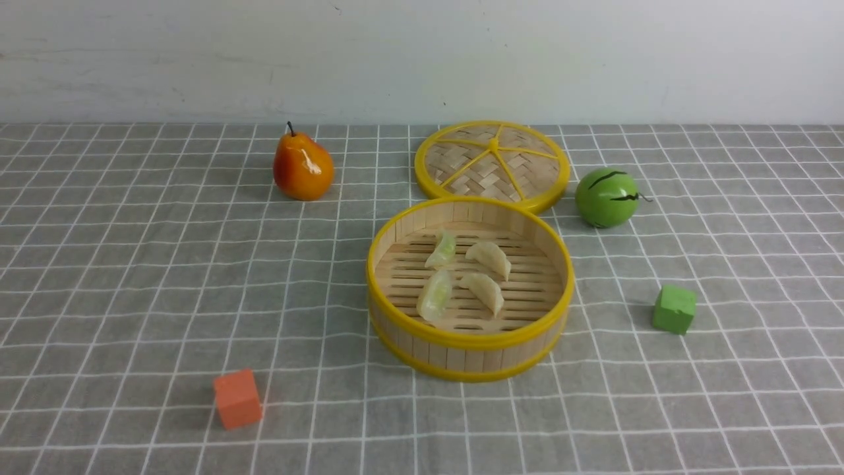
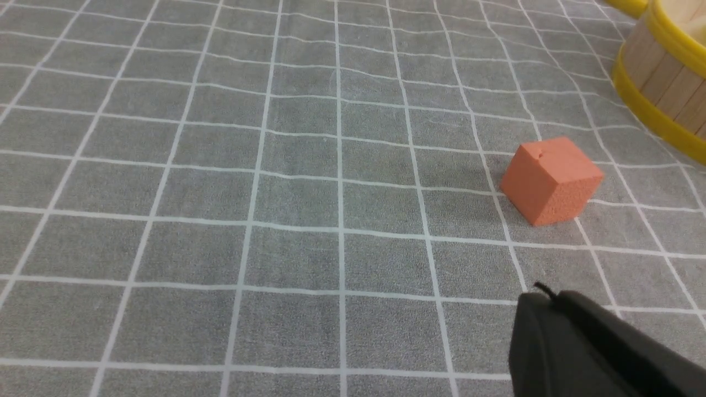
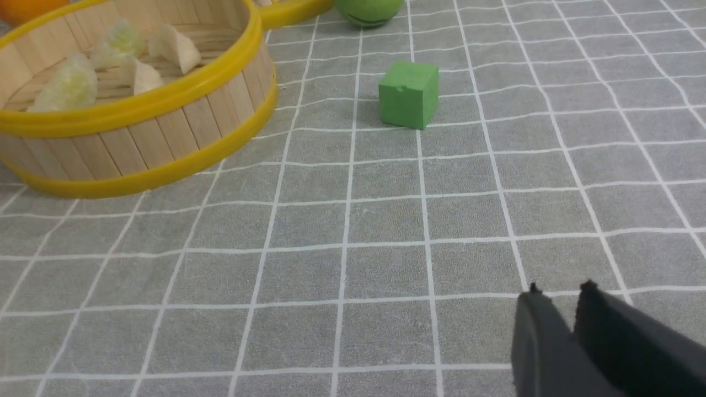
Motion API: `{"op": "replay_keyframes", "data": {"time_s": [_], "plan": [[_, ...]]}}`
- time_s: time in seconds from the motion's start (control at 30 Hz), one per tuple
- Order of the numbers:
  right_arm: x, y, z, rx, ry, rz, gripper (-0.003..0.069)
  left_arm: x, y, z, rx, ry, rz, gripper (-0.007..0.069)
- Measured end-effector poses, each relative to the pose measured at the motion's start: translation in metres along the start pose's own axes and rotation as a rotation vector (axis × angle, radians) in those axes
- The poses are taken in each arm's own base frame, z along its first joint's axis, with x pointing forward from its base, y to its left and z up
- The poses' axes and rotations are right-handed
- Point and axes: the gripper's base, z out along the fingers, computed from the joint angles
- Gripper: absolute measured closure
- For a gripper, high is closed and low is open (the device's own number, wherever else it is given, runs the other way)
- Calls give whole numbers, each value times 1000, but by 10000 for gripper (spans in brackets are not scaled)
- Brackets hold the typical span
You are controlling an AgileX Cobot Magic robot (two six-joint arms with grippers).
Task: Put the dumplings into the steamer on the table with the grey tablecloth.
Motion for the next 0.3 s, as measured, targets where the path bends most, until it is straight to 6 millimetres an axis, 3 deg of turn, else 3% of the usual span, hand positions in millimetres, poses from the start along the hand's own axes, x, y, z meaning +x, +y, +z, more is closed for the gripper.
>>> {"op": "replay_keyframes", "data": {"time_s": [0.3], "plan": [[0,0,0,0,0,0,544,0,0,0,0,0,0,633]]}}
